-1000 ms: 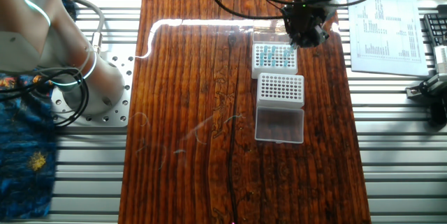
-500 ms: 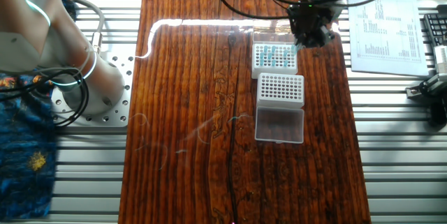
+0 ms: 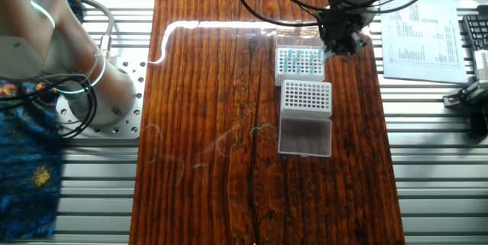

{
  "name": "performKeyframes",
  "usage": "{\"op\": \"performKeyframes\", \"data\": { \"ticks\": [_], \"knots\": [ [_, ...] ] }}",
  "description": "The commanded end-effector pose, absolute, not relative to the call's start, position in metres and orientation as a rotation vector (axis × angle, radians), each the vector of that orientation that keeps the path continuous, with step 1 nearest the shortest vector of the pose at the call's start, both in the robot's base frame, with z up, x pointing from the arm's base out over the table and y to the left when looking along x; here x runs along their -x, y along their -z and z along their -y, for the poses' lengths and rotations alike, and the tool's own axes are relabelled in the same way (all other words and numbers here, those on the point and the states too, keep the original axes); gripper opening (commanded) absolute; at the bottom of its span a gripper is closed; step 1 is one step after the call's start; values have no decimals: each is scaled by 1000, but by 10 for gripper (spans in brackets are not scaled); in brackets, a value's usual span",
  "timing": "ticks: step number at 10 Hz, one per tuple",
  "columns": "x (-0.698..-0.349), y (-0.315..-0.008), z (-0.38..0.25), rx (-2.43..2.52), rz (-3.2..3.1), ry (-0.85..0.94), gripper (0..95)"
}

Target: Transfer all medium pipette tips from one holder to another

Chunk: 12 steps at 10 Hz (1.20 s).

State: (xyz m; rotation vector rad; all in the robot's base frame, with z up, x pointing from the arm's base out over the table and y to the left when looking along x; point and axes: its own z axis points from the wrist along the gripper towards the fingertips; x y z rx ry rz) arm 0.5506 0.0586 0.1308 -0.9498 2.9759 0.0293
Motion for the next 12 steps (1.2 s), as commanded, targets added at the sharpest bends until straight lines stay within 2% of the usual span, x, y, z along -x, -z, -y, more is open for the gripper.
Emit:
{"op": "performKeyframes", "data": {
  "ticks": [1,8,9,12],
  "knots": [
    [-550,-129,-59,953,-2979,-29,0],
    [-551,-122,-60,949,-2983,-30,0],
    [-551,-120,-60,954,-2982,-29,190],
    [-551,-120,-60,966,-2980,-28,190]
  ]
}}
